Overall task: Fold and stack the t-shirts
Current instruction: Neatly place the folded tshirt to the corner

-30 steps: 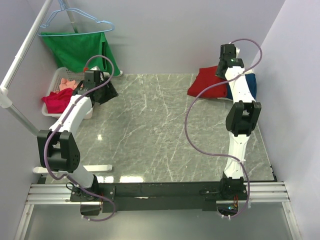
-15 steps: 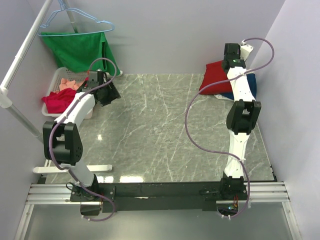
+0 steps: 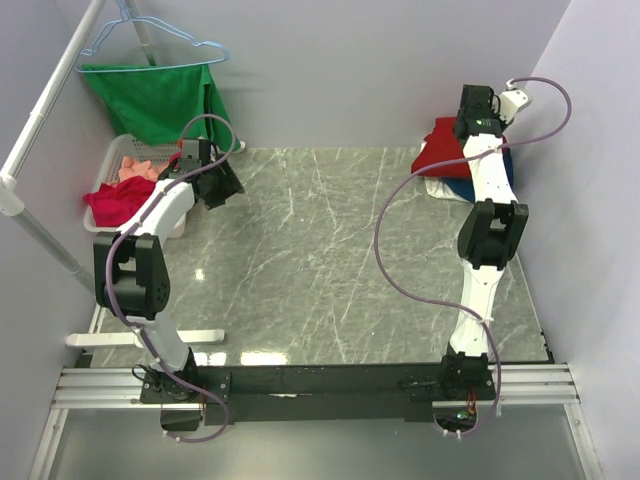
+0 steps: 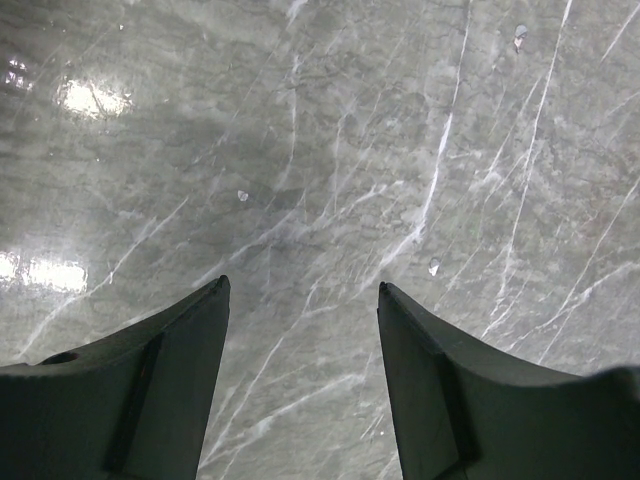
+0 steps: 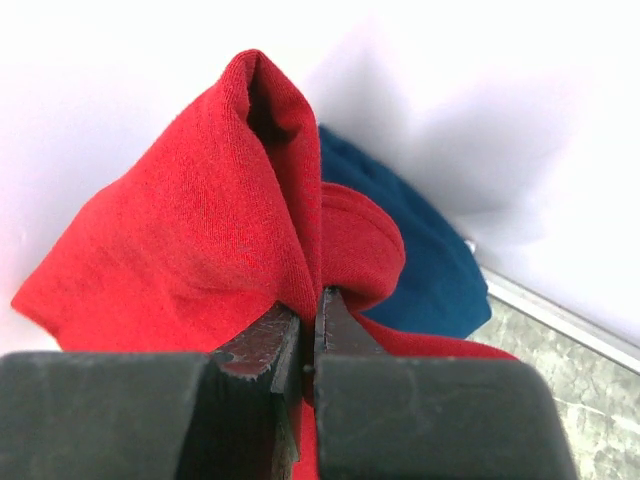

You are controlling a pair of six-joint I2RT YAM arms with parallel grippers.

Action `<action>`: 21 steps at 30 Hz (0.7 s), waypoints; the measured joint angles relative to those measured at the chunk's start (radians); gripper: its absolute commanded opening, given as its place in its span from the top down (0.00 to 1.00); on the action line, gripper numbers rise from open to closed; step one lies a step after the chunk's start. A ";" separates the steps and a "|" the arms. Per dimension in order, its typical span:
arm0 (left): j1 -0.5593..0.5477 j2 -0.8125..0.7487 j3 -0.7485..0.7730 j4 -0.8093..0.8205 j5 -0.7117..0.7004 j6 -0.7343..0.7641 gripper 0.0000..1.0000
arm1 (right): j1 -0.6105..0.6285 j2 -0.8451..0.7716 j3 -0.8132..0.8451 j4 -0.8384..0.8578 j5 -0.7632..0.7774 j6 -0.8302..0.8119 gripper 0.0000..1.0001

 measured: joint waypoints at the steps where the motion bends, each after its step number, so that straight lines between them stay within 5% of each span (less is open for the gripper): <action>1: 0.000 0.004 0.002 0.000 0.000 0.000 0.34 | -0.004 0.000 -0.002 0.006 0.011 0.005 1.00; 7: 0.000 0.011 0.011 0.000 -0.001 -0.001 0.34 | -0.011 -0.001 -0.004 0.023 0.048 0.030 1.00; 14: 0.000 0.013 0.015 0.001 0.000 -0.004 0.34 | 0.008 -0.014 -0.056 0.176 -0.135 -0.061 1.00; 21: 0.000 0.018 0.015 0.002 0.000 -0.004 0.34 | 0.065 -0.016 -0.056 0.239 -0.155 -0.083 1.00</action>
